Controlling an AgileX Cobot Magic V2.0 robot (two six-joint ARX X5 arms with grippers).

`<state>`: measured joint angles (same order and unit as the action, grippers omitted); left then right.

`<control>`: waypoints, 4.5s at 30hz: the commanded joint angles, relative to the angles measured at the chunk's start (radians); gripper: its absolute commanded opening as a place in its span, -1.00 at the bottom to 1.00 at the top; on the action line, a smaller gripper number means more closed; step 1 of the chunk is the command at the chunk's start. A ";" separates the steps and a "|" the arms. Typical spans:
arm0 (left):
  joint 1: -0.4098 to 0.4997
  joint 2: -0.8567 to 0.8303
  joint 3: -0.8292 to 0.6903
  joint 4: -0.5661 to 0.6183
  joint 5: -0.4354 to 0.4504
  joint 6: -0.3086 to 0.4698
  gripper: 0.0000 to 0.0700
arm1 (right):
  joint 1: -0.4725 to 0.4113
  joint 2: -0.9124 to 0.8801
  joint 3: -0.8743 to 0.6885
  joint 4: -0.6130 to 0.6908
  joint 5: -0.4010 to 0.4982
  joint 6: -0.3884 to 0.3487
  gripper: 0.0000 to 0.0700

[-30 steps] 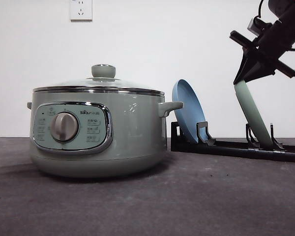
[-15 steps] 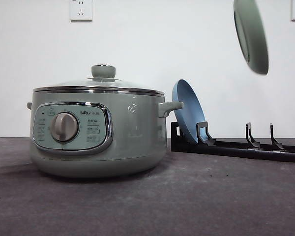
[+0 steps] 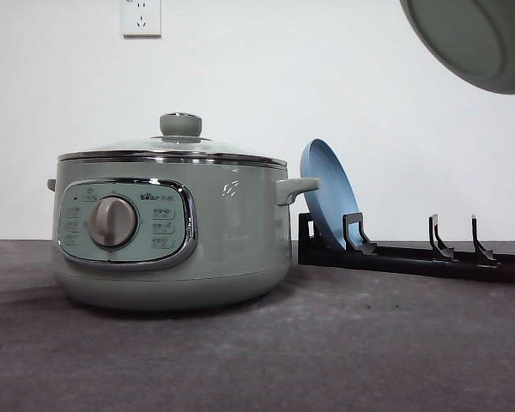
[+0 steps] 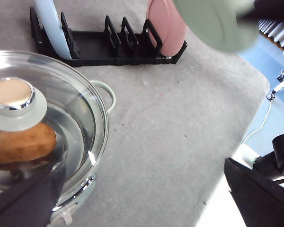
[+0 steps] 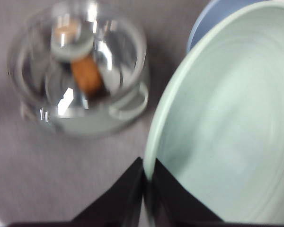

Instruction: Transfer potato from steamer to green plate

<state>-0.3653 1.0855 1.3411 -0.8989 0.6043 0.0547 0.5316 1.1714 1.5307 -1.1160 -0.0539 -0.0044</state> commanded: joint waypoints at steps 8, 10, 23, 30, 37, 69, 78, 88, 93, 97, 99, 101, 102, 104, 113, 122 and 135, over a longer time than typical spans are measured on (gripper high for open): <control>-0.006 0.012 0.023 0.001 0.007 0.013 1.00 | 0.298 -0.063 -0.223 0.012 0.269 0.149 -1.00; -0.006 0.012 0.023 0.001 0.007 0.014 1.00 | 0.343 -0.062 -0.282 0.021 0.287 0.183 -1.00; -0.006 0.012 0.023 0.001 0.007 0.013 1.00 | 0.552 -0.004 -0.584 0.180 0.348 0.367 -1.00; -0.006 0.012 0.023 0.001 0.007 0.013 1.00 | 0.560 0.094 -0.664 0.266 0.347 0.392 -0.99; -0.006 0.012 0.023 0.001 0.007 0.014 1.00 | 0.560 0.201 -0.681 0.350 0.363 0.388 -1.00; -0.013 0.012 0.023 -0.003 0.007 0.023 1.00 | 0.359 0.092 -0.557 0.415 0.055 0.346 0.86; -0.017 0.013 0.023 -0.004 0.007 0.024 1.00 | 0.072 -0.164 -0.491 0.356 -0.036 0.250 1.00; -0.016 0.013 0.023 -0.011 0.007 0.040 1.00 | -0.104 -0.453 -0.498 0.325 -0.088 0.146 1.00; -0.017 0.013 0.023 -0.017 0.007 0.042 1.00 | -0.104 -0.570 -0.541 0.292 -0.099 0.188 0.98; -0.017 0.013 0.023 -0.023 0.002 0.042 1.00 | -0.104 -0.631 -0.568 0.254 -0.121 0.229 0.98; -0.017 0.013 0.023 -0.026 -0.005 0.042 1.00 | -0.104 -0.646 -0.568 0.241 -0.155 0.240 0.98; -0.017 0.013 0.023 -0.029 -0.011 0.042 1.00 | -0.104 -0.653 -0.568 0.240 -0.194 0.255 0.98; -0.017 0.013 0.023 -0.029 -0.018 0.042 1.00 | -0.104 -0.653 -0.568 0.240 -0.206 0.257 0.98; -0.017 0.013 0.023 -0.030 -0.043 0.042 1.00 | -0.104 -0.652 -0.568 0.240 -0.223 0.258 0.98; -0.017 0.043 0.045 -0.032 -0.228 0.040 1.00 | -0.104 -0.651 -0.568 0.265 -0.233 0.257 0.98; -0.024 0.296 0.290 -0.183 -0.335 0.031 1.00 | -0.104 -0.651 -0.568 0.270 -0.233 0.257 0.98; -0.061 0.680 0.600 -0.186 -0.451 0.031 1.00 | -0.104 -0.651 -0.568 0.270 -0.232 0.255 0.98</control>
<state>-0.4217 1.7415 1.9087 -1.0946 0.1566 0.0872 0.4244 0.5159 0.9565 -0.8555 -0.2855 0.2409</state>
